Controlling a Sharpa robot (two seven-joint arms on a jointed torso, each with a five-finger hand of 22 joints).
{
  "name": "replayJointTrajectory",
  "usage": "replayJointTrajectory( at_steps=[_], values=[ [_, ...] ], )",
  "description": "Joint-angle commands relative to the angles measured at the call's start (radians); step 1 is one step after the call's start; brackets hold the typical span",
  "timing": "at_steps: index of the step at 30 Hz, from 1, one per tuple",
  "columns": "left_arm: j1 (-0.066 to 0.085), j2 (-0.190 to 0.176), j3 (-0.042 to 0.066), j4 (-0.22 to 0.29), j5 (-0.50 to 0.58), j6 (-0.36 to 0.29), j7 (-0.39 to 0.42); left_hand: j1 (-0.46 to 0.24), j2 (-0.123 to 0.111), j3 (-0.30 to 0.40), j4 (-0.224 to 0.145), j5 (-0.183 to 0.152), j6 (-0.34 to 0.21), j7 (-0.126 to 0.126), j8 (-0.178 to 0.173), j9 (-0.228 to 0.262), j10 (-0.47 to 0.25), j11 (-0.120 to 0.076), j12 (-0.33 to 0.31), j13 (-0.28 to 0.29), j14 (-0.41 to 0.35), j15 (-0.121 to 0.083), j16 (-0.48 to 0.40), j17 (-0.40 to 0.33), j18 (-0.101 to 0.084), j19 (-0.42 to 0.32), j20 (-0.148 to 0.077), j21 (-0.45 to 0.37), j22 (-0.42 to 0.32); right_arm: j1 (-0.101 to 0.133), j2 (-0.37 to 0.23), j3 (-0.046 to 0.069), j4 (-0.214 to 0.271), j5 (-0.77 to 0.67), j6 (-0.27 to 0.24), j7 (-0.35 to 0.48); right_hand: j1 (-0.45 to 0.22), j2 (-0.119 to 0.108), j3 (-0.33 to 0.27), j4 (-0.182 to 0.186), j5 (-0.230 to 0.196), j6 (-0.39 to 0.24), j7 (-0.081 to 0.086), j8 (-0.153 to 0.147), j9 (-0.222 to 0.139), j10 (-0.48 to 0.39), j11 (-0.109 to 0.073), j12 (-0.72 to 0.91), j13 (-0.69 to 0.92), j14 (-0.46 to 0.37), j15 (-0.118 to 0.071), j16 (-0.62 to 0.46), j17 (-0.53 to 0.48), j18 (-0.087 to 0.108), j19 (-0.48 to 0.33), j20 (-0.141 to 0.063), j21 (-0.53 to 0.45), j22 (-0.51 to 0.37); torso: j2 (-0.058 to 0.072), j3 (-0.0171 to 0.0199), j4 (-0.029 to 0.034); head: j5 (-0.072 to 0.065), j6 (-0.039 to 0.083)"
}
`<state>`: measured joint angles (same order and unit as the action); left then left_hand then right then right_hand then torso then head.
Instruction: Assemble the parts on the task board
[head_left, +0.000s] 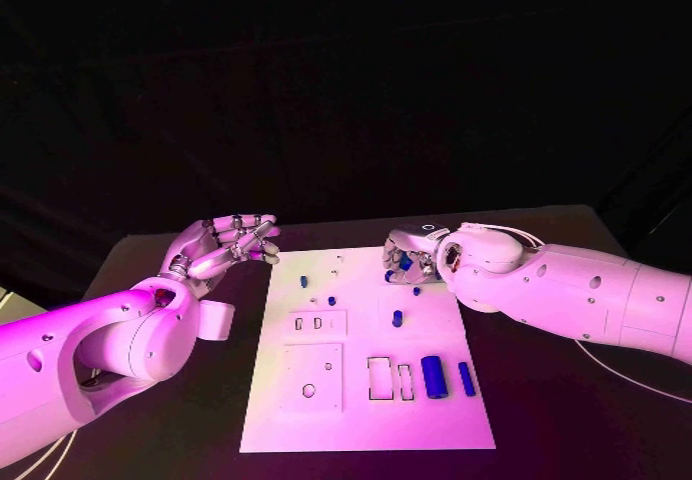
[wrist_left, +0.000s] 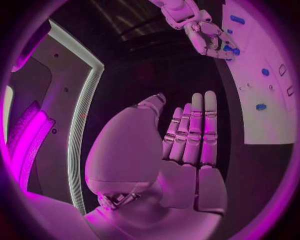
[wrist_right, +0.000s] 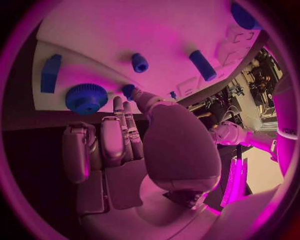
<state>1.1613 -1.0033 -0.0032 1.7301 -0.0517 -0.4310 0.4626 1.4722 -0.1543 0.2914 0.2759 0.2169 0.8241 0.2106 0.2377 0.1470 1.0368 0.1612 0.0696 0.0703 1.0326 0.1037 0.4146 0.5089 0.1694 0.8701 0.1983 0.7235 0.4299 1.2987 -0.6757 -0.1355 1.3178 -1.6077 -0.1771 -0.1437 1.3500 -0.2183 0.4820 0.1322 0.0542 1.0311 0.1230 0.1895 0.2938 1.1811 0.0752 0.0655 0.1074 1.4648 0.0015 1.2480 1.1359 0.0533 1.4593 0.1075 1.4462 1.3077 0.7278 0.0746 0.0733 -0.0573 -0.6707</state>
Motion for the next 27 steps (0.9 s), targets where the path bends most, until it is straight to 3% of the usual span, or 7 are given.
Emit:
replayJointTrajectory(
  at_steps=[1,13,16,19,23,27],
  values=[
    [0.003,0.001,0.001,-0.002,0.006,0.024,0.003,0.003,0.000,0.007,0.000,-0.005,0.003,0.008,-0.006,-0.001,-0.004,0.003,-0.004,-0.001,-0.005,0.000,0.005,0.001,0.009,-0.010,0.000,0.005,0.001,-0.002,0.005,-0.001,0.001,-0.016,0.023,-0.003,0.005,0.001,0.009,-0.001,0.005,0.009,0.001,0.006,0.002,0.009,0.001,0.002,0.002,0.026,-0.003,0.008,0.001,-0.011,0.000,-0.004,0.002,0.078,0.001,0.0011,-0.0004,0.000,0.002],
    [0.004,0.002,0.001,-0.007,0.006,0.029,0.002,0.005,0.001,0.011,-0.001,-0.005,0.002,0.008,-0.007,-0.001,-0.005,0.003,-0.004,-0.002,-0.007,0.000,0.006,0.003,0.009,-0.015,0.000,0.010,0.005,-0.005,0.015,-0.003,0.000,-0.015,0.028,-0.003,0.009,-0.004,0.018,-0.007,0.005,0.010,0.001,0.007,0.005,0.013,0.000,0.001,0.002,0.025,-0.003,0.009,0.000,-0.011,-0.001,-0.005,0.003,0.079,0.004,0.0017,0.0014,0.001,-0.001],
    [0.005,0.003,0.001,-0.009,0.006,0.029,0.002,0.005,0.001,0.011,-0.001,-0.005,0.002,0.008,-0.007,-0.001,-0.005,0.003,-0.004,-0.002,-0.007,0.000,0.006,0.003,0.009,-0.015,0.000,0.010,0.005,-0.006,0.016,-0.003,0.000,-0.015,0.030,-0.004,0.014,-0.001,0.032,-0.012,0.006,0.015,-0.001,0.011,0.009,0.020,-0.001,0.001,0.003,0.025,-0.005,0.012,0.002,-0.012,0.001,-0.006,0.006,0.084,0.004,0.0017,0.0014,0.002,-0.001],
    [0.005,0.003,0.001,-0.010,0.006,0.029,0.002,0.006,0.001,0.012,-0.001,-0.004,0.003,0.008,-0.007,-0.001,-0.006,0.003,-0.004,-0.002,-0.008,0.000,0.006,0.004,0.009,-0.017,0.001,0.012,0.006,-0.006,0.017,-0.003,0.001,-0.019,0.028,-0.007,0.030,0.017,0.072,-0.027,0.006,0.036,-0.007,0.026,0.021,0.052,-0.011,0.007,0.011,0.027,-0.013,0.022,0.010,-0.016,0.011,-0.010,0.018,0.104,0.005,0.0021,0.0014,0.002,-0.002],
    [0.005,0.004,0.001,-0.012,0.006,0.030,0.002,0.006,0.002,0.014,-0.002,-0.004,0.003,0.008,-0.007,-0.001,-0.005,0.003,-0.004,-0.001,-0.008,0.000,0.007,0.005,0.009,-0.018,0.001,0.014,0.007,-0.006,0.016,-0.003,0.006,-0.040,-0.026,-0.024,0.043,0.040,0.107,-0.050,0.005,0.059,-0.013,0.052,0.041,0.094,-0.025,0.020,0.025,0.028,-0.025,0.032,0.017,-0.021,0.025,-0.019,0.034,0.129,0.004,0.0019,0.0011,0.004,-0.002],
    [0.005,0.004,0.001,-0.013,0.006,0.030,0.002,0.006,0.002,0.014,-0.002,-0.004,0.003,0.008,-0.007,-0.001,-0.005,0.003,-0.004,-0.001,-0.008,0.000,0.007,0.005,0.009,-0.018,0.001,0.014,0.007,-0.006,0.013,-0.003,0.013,-0.050,-0.071,-0.033,0.051,0.044,0.117,-0.070,0.005,0.063,-0.013,0.063,0.052,0.106,-0.029,0.023,0.033,0.027,-0.028,0.033,0.016,-0.021,0.025,-0.023,0.036,0.132,0.004,0.0010,0.0018,0.004,0.000]
  ],
)
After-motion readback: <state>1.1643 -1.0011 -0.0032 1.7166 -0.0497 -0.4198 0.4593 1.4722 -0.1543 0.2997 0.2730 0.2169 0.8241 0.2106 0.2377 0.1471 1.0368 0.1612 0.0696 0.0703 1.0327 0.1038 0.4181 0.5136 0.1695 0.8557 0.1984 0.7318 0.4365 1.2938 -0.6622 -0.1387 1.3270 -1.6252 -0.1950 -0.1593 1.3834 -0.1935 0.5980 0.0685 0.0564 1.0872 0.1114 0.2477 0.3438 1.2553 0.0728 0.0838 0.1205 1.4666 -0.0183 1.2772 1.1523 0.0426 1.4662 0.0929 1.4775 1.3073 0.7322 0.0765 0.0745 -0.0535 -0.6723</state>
